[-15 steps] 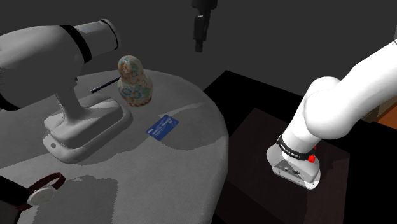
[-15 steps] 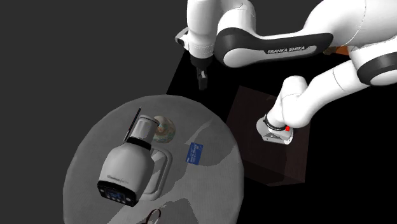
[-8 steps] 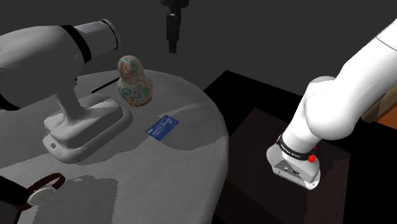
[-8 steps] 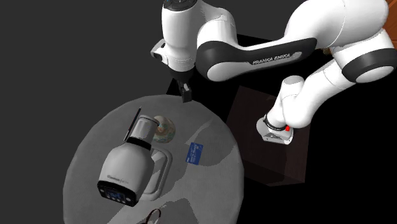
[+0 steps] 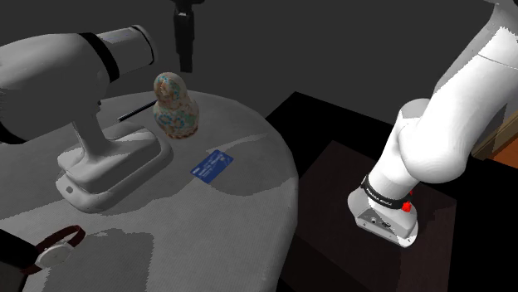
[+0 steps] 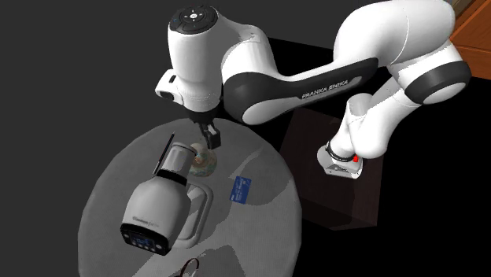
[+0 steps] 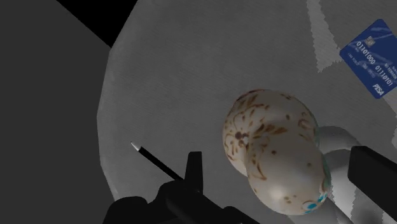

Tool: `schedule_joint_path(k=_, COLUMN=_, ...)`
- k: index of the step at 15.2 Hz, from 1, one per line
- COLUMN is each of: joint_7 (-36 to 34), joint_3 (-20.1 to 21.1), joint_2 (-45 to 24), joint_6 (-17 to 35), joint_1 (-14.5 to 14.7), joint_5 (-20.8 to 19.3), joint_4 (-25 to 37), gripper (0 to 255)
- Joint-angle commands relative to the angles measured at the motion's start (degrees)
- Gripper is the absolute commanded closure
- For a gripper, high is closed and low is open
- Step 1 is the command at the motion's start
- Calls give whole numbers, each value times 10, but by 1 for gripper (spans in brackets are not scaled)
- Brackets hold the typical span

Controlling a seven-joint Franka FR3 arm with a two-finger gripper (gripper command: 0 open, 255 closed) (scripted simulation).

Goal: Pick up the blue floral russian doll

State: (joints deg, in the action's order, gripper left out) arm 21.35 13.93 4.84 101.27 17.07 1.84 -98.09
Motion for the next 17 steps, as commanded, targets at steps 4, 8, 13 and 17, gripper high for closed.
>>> schedule_joint_path(k=4, joint_7=9, joint_3=21, joint_2=-42, joint_6=10, joint_1=20, joint_5=-8, joint_4=44, gripper=0)
schedule_joint_path(k=8, joint_7=10, joint_3=20, joint_2=-36, joint_6=42, joint_1=19, joint_5=-6, joint_4=7, gripper=0)
schedule_joint_path(k=13, joint_7=10, joint_3=21, joint_2=-35, joint_6=61, joint_1=20, joint_5=-6, joint_4=-13, gripper=255)
schedule_joint_path(k=17, joint_7=10, joint_3=21, joint_2=-35, joint_6=61, joint_1=20, joint_5=-6, joint_4=-12, gripper=255)
